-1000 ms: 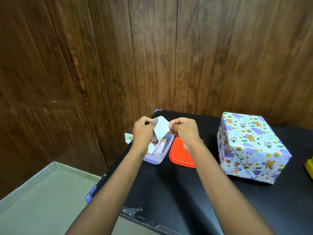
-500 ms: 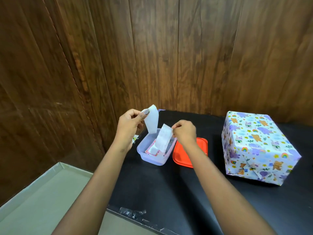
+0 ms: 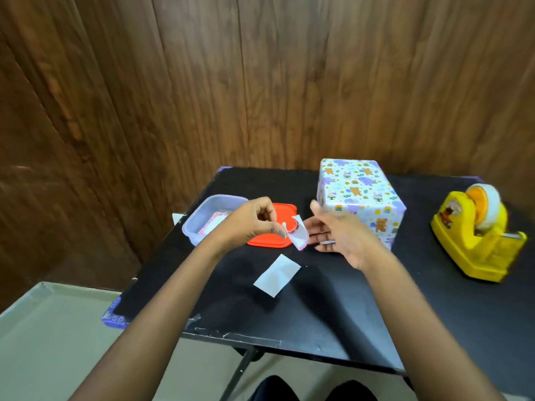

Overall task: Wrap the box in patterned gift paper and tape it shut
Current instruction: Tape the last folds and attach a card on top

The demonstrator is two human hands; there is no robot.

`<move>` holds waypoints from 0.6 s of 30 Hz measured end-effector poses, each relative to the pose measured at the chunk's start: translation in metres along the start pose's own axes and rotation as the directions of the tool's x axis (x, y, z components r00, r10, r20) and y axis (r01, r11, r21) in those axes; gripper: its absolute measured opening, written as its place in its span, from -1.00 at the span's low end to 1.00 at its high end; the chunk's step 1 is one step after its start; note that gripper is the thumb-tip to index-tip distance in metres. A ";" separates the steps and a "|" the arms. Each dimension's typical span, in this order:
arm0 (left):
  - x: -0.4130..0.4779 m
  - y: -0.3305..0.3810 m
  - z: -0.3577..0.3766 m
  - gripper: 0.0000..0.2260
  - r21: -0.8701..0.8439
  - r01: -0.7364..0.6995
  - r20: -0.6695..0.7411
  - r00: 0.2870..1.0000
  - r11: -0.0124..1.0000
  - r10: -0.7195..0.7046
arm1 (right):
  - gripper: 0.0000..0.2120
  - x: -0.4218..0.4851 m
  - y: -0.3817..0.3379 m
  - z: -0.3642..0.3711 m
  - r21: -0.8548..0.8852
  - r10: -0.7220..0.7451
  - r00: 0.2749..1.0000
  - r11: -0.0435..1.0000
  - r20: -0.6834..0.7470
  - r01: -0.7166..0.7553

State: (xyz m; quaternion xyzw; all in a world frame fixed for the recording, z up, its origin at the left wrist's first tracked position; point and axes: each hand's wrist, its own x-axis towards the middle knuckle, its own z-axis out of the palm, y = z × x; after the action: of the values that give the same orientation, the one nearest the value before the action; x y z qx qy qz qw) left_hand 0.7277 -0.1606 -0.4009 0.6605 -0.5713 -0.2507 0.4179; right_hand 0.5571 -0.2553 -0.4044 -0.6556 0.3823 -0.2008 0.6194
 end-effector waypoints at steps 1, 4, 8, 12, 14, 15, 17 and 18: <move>0.002 0.002 0.004 -0.66 0.049 -0.003 0.016 1.000 0.999 0.003 | -0.56 -0.009 -0.007 -0.007 0.037 0.000 0.999 0.999 0.045 -0.002; 0.010 0.014 0.015 -0.69 0.161 -0.029 0.063 0.998 0.986 0.019 | -0.60 -0.031 -0.016 -0.026 -0.039 -0.047 0.991 0.998 0.128 0.052; 0.020 0.027 0.021 -0.66 0.218 -0.085 0.095 0.993 0.972 0.065 | -0.60 -0.036 -0.016 -0.034 -0.229 -0.024 0.993 0.972 0.112 0.050; 0.027 0.034 0.026 -0.56 0.279 -0.145 0.093 0.988 0.949 0.123 | -0.64 -0.037 -0.015 -0.041 -0.021 -0.028 1.000 0.999 -0.003 0.027; 0.029 0.037 0.027 -0.49 0.327 -0.164 0.088 0.986 0.931 0.142 | -0.71 -0.037 -0.015 -0.046 0.120 -0.021 0.998 0.992 -0.064 0.029; 0.030 0.038 0.027 -0.48 0.347 -0.172 0.085 0.985 0.922 0.152 | -0.72 -0.036 -0.014 -0.048 0.150 -0.015 0.997 0.988 -0.080 0.027; 0.031 0.041 0.027 -0.47 0.377 -0.201 0.073 0.980 0.904 0.187 | -0.69 -0.035 -0.012 -0.052 0.164 -0.018 0.995 0.986 -0.102 0.035; 0.030 0.042 0.026 -0.47 0.379 -0.212 0.065 0.977 0.901 0.203 | -0.67 -0.035 -0.011 -0.053 0.172 -0.026 0.992 0.984 -0.123 0.047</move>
State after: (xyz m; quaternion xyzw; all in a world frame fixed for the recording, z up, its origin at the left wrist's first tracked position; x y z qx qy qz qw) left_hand 0.6903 -0.1967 -0.3749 0.6618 -0.6813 -0.0959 0.2977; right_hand 0.4986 -0.2644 -0.3780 -0.5925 0.3879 -0.2839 0.6464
